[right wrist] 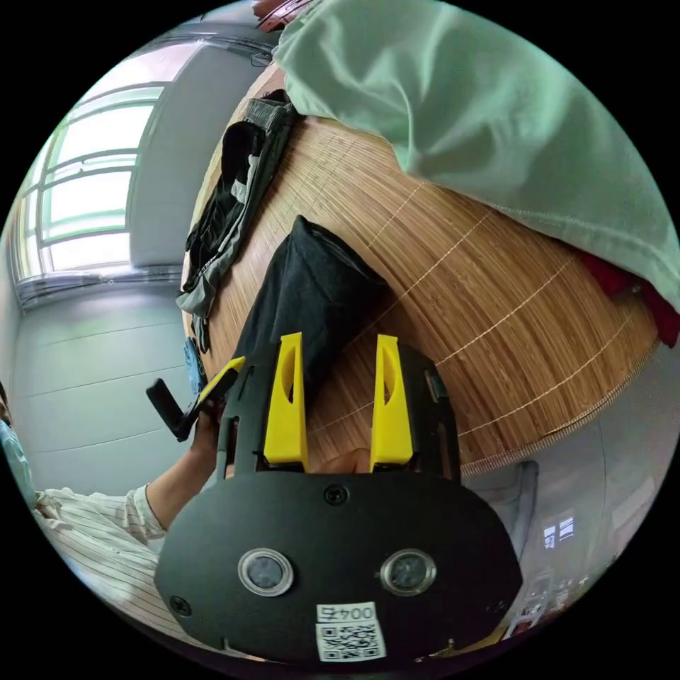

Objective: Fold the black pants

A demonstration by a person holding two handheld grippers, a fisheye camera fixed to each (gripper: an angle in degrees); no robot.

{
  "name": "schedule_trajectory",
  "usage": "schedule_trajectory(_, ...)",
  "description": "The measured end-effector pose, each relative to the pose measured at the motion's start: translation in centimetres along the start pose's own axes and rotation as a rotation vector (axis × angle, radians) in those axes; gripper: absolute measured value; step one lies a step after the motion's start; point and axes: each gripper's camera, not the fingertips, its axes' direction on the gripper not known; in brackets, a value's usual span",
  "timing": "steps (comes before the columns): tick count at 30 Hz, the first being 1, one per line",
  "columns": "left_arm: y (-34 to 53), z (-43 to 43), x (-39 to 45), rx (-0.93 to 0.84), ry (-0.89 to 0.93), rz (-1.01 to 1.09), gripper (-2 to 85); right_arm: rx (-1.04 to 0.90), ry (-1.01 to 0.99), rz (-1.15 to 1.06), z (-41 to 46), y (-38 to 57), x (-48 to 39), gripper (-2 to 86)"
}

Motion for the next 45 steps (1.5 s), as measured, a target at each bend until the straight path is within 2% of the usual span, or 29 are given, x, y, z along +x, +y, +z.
schedule_trajectory(3, -0.3, 1.3, -1.1, -0.017, -0.015, 0.021, 0.1, -0.005, -0.068, 0.000, 1.6, -0.7, 0.3, 12.5)
schedule_trajectory(4, -0.3, 1.5, -1.4, -0.017, -0.018, 0.029, 0.0, -0.018, -0.028, -0.034, 2.3, -1.1, -0.5, 9.7)
schedule_trajectory(5, -0.3, 1.7, -2.0, -0.012, -0.013, 0.028, 0.0, -0.014, 0.091, -0.114, 2.6, -1.4, -1.8, 5.8)
schedule_trajectory(8, 0.1, 2.2, -3.7, -0.007, 0.018, 0.027, 0.0, -0.052, 0.325, -0.262, 3.3, -2.0, -3.3, 4.0)
schedule_trajectory(10, 0.2, 2.6, -4.3, -0.006, 0.027, 0.030, 0.1, -0.100, 0.351, -0.294, 4.8, -1.9, -2.9, 4.0)
schedule_trajectory(13, 0.1, 2.8, -5.2, -0.013, 0.068, -0.007, 0.1, -0.144, 0.287, -0.279, 6.4, -1.3, -3.2, 4.8)
schedule_trajectory(19, -0.2, 0.3, -4.5, 0.013, 0.134, 0.069, 0.0, 0.005, 0.376, -0.346, 5.3, 3.5, -8.1, 3.3)
schedule_trajectory(22, 1.7, -0.7, -4.0, 0.023, 0.062, 0.062, 0.0, -0.025, 0.449, -0.492, 9.4, 4.8, -12.0, 4.4)
schedule_trajectory(26, 6.0, 0.5, -5.1, -0.027, -0.129, 0.021, 0.0, -0.044, 0.447, -0.720, 16.4, 3.8, -17.7, 8.3)
schedule_trajectory(29, 7.6, 1.8, -6.8, -0.023, -0.104, -0.015, 0.0, -0.159, 0.601, -0.734, 22.4, 1.8, -18.6, 7.1)
schedule_trajectory(31, 7.3, 1.5, -7.1, -0.036, -0.097, -0.033, 0.0, -0.170, 0.566, -0.688, 23.6, 1.3, -19.1, 5.5)
schedule_trajectory(34, 8.1, -0.6, -6.5, 0.015, -0.067, -0.007, 0.1, -0.099, 0.525, -0.749, 23.5, 4.1, -23.2, 2.0)
schedule_trajectory(37, 11.2, -2.5, -7.4, 0.003, -0.095, -0.062, 0.1, -0.219, 0.510, -0.839, 26.5, 8.3, -26.2, 0.0)
schedule_trajectory(42, 18.1, -4.0, -11.0, -0.066, -0.251, -0.239, 0.1, -0.456, 0.736, -1.021, 36.1, 14.4, -28.7, 0.0)
schedule_trajectory(45, 20.0, -1.7, -11.5, -0.108, -0.294, -0.199, 0.0, -0.493, 0.877, -1.110, 41.3, 16.7, -29.3, 0.2)
